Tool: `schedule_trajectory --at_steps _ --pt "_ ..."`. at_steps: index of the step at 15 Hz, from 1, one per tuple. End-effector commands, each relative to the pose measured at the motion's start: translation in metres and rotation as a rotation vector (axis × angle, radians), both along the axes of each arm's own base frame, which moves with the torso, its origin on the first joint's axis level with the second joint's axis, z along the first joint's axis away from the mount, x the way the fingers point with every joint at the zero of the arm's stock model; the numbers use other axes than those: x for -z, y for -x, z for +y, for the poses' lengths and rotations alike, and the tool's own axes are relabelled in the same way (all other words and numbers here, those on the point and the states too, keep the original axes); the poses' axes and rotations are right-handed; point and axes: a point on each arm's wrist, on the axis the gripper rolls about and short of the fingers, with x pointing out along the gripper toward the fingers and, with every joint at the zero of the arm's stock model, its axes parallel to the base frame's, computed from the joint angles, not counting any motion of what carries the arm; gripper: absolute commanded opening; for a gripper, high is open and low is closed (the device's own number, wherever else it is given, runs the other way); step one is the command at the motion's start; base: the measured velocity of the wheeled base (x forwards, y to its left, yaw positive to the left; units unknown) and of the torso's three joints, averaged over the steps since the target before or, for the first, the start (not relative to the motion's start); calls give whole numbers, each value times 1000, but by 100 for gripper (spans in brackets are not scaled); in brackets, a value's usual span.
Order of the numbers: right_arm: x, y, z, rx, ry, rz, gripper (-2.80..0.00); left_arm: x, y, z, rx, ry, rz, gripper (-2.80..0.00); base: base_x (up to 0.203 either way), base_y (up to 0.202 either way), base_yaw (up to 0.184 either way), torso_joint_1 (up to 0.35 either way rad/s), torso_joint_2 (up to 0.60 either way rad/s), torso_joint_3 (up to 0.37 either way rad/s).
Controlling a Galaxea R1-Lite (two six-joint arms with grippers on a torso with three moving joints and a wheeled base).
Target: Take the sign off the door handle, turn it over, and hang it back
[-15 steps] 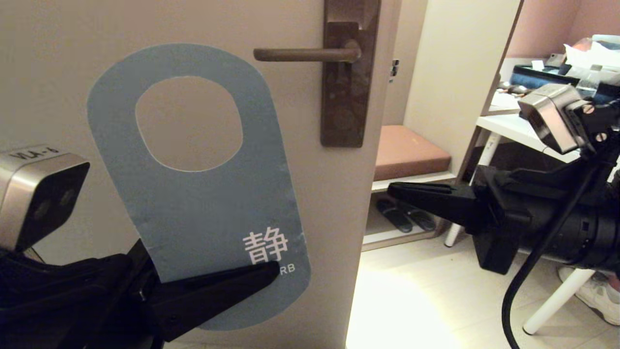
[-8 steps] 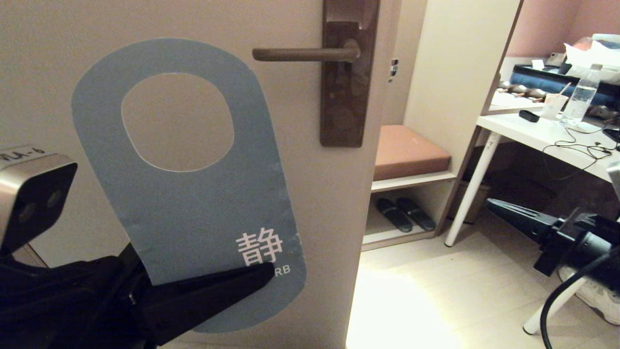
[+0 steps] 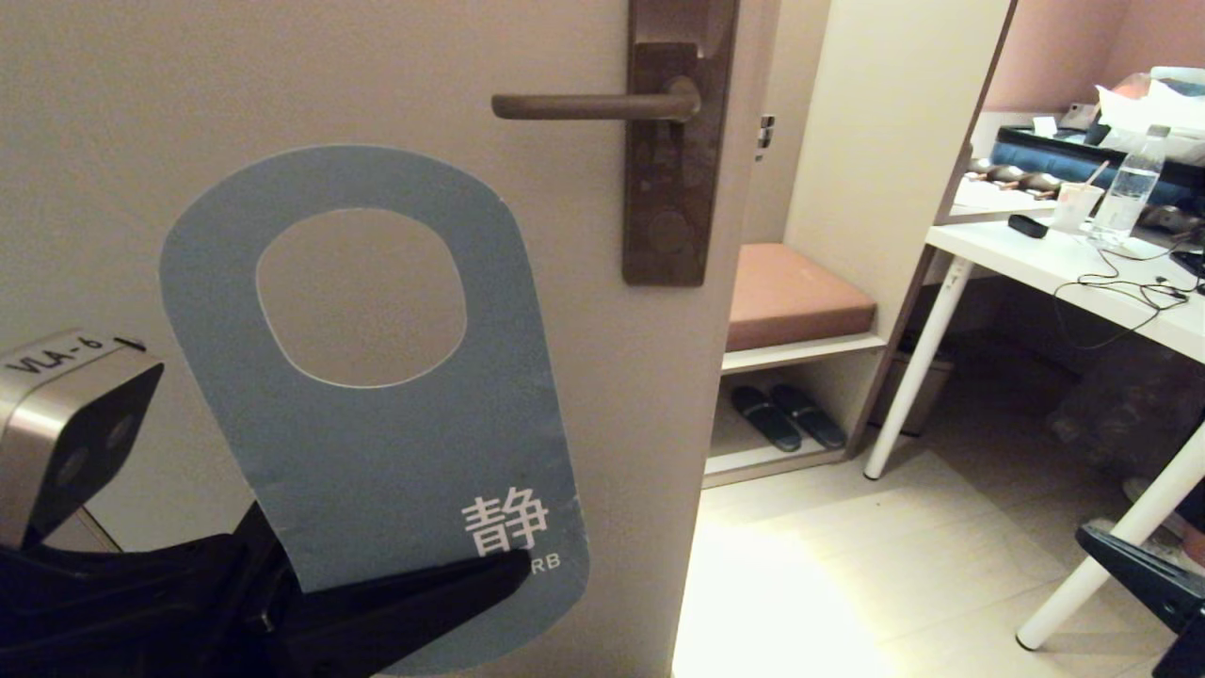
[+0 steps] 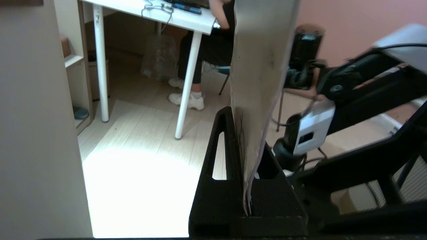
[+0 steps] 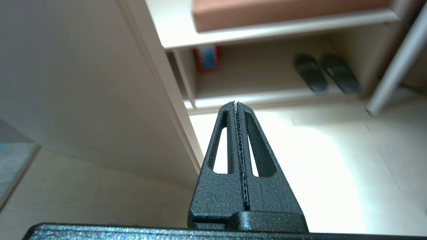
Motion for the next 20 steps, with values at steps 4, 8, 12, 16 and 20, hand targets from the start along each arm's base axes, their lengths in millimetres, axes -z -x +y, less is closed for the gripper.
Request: schedule_trajectory --at_steps 4,8,12,16,20 --pt "18 60 2 35 37 -13 -280 0 2 1 6 3 -12 -280 0 0 0 0 0 0" --pt "41 81 -1 202 132 88 -280 0 2 1 6 2 -11 -280 0 0 0 0 0 0" --pt "47 92 -2 165 139 52 -280 -2 3 4 -5 12 -21 -280 0 0 0 0 0 0" --pt "48 99 -2 189 127 -39 -280 -2 -1 5 -50 10 -22 -280 0 0 0 0 0 0" --pt "49 105 -2 208 119 -114 -280 -1 -14 18 -170 -9 -50 -280 0 0 0 0 0 0"
